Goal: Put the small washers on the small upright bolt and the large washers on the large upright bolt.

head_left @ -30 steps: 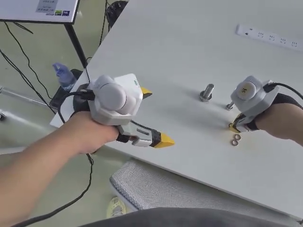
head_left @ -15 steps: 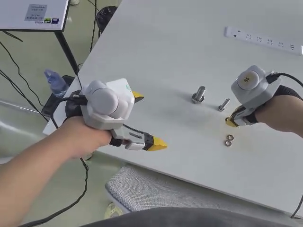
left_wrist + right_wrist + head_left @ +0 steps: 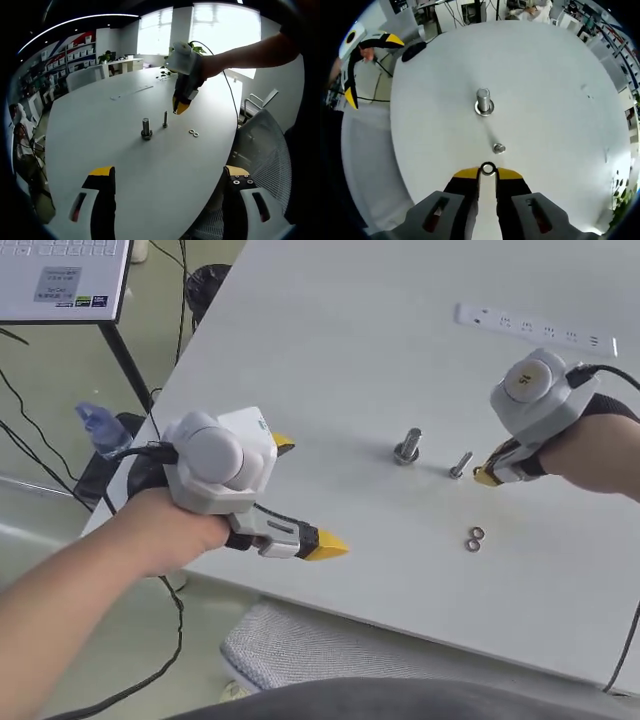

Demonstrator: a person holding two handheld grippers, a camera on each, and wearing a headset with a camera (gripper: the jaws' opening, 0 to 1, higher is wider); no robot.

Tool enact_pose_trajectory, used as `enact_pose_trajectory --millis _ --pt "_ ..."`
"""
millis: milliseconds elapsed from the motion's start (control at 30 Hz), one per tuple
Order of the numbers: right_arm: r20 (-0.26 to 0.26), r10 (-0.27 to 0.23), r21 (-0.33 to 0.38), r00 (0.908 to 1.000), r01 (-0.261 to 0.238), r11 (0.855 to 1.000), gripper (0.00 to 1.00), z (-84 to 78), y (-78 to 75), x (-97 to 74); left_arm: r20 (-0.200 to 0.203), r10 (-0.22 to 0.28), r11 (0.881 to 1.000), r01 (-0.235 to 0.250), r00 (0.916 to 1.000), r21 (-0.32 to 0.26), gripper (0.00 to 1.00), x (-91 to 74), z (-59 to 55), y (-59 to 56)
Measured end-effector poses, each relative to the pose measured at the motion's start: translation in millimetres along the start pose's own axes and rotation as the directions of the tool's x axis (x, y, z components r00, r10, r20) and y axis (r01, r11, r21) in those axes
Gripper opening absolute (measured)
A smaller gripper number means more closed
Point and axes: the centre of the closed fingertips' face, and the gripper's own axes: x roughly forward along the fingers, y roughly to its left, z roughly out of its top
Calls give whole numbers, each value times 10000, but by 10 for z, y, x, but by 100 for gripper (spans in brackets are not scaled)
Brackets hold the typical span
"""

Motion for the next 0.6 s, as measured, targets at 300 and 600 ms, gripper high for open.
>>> enact_pose_trajectory --millis 300,600 --pt "23 -130 63 9999 130 9999 12 116 -101 -86 -79 -296 9995 297 9995 78 88 39 -20 25" --pt "8 -149 -46 9999 149 9999 12 166 -160 -18 -232 -376 9992 379 9990 122 85 41 -36 69"
